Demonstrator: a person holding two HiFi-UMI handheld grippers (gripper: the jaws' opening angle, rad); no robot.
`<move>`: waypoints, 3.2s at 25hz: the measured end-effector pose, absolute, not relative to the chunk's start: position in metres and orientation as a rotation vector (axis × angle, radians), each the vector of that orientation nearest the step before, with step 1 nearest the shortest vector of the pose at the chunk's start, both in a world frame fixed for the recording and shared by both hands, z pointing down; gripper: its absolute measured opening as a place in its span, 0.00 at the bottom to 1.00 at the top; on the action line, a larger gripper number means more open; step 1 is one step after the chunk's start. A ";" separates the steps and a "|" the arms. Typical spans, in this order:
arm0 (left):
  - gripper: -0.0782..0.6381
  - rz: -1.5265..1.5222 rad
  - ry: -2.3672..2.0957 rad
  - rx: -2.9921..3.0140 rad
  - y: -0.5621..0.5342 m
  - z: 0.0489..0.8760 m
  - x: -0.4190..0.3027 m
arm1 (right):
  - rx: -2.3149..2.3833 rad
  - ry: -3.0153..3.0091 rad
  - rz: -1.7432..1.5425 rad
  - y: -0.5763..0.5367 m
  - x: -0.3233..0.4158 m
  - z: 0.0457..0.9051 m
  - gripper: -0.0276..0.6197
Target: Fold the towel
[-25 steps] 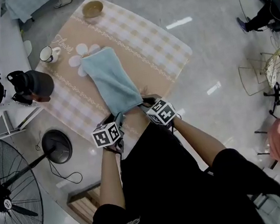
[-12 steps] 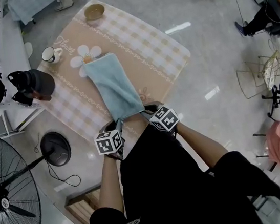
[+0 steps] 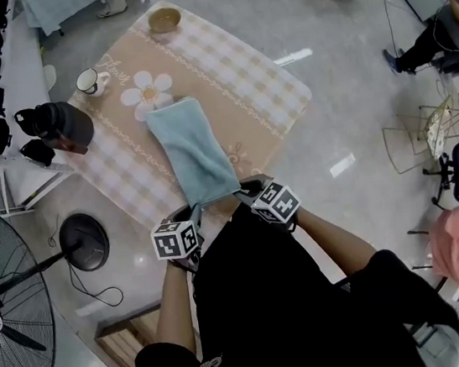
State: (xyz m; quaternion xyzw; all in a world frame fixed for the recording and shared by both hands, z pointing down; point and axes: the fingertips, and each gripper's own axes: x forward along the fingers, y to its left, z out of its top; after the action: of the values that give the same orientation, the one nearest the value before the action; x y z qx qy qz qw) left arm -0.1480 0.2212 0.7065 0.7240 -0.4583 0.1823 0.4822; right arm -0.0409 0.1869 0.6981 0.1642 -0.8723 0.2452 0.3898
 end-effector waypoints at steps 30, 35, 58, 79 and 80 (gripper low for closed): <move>0.16 0.247 -1.232 1.657 0.094 0.652 -0.214 | 0.321 -2.306 0.858 0.055 -0.121 0.609 0.12; 0.16 0.191 -1.214 1.625 0.063 0.656 -0.224 | 0.367 -2.286 1.089 0.021 -0.134 0.609 0.12; 0.26 -0.030 -1.295 1.521 -0.029 0.656 -0.276 | 0.606 -2.101 1.562 -0.100 -0.162 0.662 0.12; 0.31 0.011 -1.475 1.620 0.034 0.621 -0.268 | 0.659 -2.363 1.177 -0.076 -0.152 0.601 0.41; 0.31 0.013 -1.480 1.624 0.038 0.620 -0.267 | 0.659 -2.367 1.147 -0.071 -0.150 0.600 0.41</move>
State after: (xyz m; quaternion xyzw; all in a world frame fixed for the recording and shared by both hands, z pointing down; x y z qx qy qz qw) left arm -0.2668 0.0384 0.6196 0.6581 -0.6000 0.0053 0.4548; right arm -0.1499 -0.0707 0.5998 0.2374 -0.8528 0.4134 0.2133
